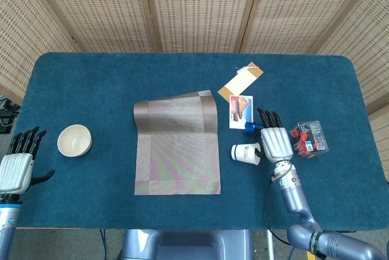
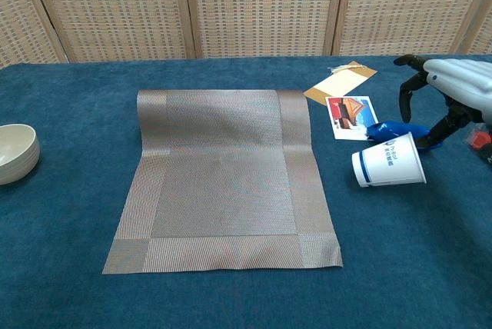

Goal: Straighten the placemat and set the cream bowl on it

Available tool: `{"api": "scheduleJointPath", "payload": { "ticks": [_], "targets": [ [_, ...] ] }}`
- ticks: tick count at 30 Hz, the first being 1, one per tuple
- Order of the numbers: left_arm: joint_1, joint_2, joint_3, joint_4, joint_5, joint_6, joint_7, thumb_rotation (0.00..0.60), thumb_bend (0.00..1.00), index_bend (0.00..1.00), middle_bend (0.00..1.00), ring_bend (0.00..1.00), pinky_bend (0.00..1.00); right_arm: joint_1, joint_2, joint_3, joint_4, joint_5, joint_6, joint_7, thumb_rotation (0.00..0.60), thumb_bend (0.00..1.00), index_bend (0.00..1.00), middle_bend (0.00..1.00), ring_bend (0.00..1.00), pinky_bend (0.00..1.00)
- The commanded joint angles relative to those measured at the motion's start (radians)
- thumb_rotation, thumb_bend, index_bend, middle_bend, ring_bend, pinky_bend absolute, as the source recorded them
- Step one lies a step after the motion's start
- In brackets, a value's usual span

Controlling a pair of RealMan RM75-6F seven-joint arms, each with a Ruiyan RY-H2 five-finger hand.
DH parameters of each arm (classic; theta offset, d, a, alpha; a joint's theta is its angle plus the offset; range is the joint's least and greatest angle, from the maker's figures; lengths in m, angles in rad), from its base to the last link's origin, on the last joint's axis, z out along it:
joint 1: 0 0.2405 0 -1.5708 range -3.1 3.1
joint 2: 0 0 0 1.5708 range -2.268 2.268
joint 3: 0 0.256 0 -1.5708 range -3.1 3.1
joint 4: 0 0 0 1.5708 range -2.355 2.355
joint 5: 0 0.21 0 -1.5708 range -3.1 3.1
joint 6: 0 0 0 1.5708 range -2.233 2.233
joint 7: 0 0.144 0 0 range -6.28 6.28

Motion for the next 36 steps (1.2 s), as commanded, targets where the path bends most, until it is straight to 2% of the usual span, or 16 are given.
{"api": "scheduleJointPath", "payload": {
  "ticks": [1, 11, 22, 28, 36],
  "targets": [
    [0.0, -0.001, -0.001, 0.0, -0.001, -0.001, 0.001, 0.6, 0.13, 0.07, 0.0, 0.0, 0.0, 0.003, 0.011, 0.004, -0.001, 0.008, 0.0, 0.005, 0.6, 0.37, 0.63, 0.06, 0.0, 0.0],
    [0.001, -0.004, 0.0, -0.001, 0.006, 0.0, 0.007, 0.6, 0.13, 0.07, 0.0, 0.0, 0.0, 0.004, 0.006, -0.025, 0.027, 0.023, -0.025, 0.052, 0.6, 0.38, 0.63, 0.06, 0.0, 0.0],
    [0.003, -0.004, -0.002, 0.004, 0.008, -0.002, -0.004, 0.6, 0.13, 0.07, 0.0, 0.0, 0.0, 0.014, -0.044, -0.05, 0.076, 0.021, -0.026, 0.082, 0.6, 0.56, 0.64, 0.07, 0.0, 0.0],
    [0.002, -0.007, -0.003, 0.006, 0.008, -0.005, -0.006, 0.6, 0.14, 0.07, 0.0, 0.0, 0.0, 0.014, -0.059, -0.061, 0.084, 0.013, -0.017, 0.084, 0.6, 0.6, 0.68, 0.09, 0.0, 0.0],
    [0.003, -0.006, -0.004, 0.004, 0.008, -0.006, -0.008, 0.6, 0.13, 0.07, 0.0, 0.0, 0.0, 0.011, -0.058, -0.066, 0.078, 0.015, -0.008, 0.08, 0.6, 0.64, 0.68, 0.09, 0.0, 0.0]
  ]
}}
